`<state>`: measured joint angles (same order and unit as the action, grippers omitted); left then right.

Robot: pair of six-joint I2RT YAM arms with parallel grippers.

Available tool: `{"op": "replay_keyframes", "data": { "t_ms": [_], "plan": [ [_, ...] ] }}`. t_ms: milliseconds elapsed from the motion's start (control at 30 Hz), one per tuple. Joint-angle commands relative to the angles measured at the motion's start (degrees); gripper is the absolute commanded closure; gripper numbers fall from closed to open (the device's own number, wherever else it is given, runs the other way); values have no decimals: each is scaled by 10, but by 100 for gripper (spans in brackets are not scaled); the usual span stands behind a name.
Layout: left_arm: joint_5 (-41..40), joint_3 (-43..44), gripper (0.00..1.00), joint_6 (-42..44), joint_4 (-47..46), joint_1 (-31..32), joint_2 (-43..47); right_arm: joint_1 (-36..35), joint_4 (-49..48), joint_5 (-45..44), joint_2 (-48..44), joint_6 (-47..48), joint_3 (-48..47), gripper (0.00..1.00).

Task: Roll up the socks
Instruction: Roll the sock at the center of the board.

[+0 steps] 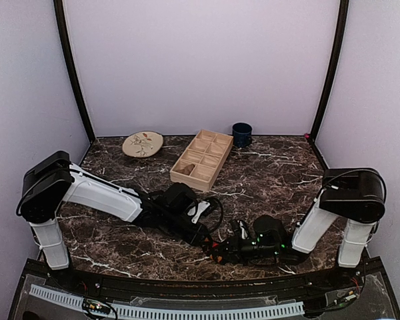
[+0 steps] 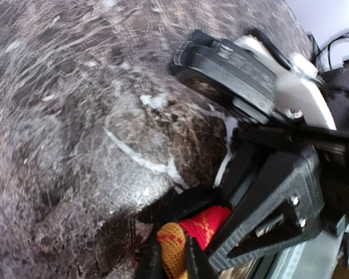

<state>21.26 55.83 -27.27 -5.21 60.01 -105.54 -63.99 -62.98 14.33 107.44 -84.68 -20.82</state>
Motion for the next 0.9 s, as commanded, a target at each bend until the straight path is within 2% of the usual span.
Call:
{"op": "replay_keyframes", "data": {
  "t_ms": [0, 300, 533, 867],
  "plan": [
    [30, 10, 99, 16, 20, 28, -13, 4, 138, -41, 2, 24, -12, 93],
    [58, 19, 100, 29, 22, 29, -27, 4, 336, -68, -31, 118, -89, 85],
    [51, 44, 100, 41, 63, 34, -48, 4, 398, -83, -47, 161, -112, 75],
    [50, 65, 100, 42, 88, 40, -69, 4, 461, -117, -90, 209, -124, 70]
  ]
}}
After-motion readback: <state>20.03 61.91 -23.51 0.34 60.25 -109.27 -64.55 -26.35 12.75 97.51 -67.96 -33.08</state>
